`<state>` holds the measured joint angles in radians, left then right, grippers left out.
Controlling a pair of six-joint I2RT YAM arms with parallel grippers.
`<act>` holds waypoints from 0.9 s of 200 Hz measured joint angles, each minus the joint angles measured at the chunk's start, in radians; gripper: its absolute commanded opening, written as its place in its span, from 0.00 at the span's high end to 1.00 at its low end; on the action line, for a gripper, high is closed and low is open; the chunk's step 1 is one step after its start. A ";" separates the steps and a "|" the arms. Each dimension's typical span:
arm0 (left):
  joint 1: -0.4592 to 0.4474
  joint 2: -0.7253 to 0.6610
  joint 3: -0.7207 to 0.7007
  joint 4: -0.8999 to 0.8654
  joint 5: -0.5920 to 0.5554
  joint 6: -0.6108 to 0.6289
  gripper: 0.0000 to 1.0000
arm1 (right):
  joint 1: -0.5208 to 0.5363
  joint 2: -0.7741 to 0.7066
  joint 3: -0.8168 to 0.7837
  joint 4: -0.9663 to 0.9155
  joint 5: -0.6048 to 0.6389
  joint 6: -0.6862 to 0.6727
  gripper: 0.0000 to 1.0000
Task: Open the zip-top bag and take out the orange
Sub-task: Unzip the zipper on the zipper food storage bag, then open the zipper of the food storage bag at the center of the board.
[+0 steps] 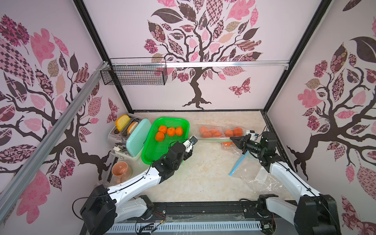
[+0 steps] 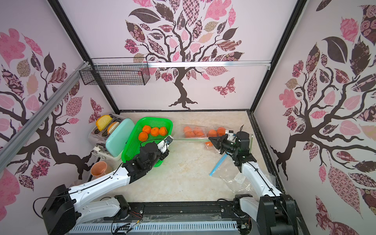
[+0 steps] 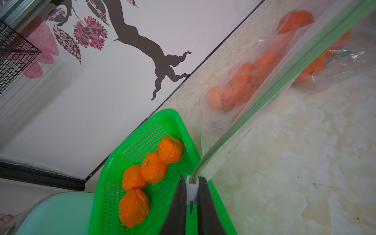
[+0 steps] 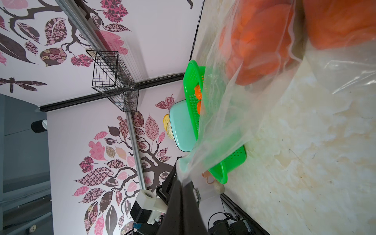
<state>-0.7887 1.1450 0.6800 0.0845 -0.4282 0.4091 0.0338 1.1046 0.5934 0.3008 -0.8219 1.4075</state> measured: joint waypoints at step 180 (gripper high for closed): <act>0.001 -0.092 -0.087 -0.001 0.037 0.042 1.00 | 0.577 -0.206 0.121 -0.457 0.573 -1.230 0.31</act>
<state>-0.7876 1.0527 0.5934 0.0837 -0.3916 0.4507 0.6109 0.8982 0.7143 -0.1566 -0.2485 0.1776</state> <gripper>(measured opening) 0.093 0.703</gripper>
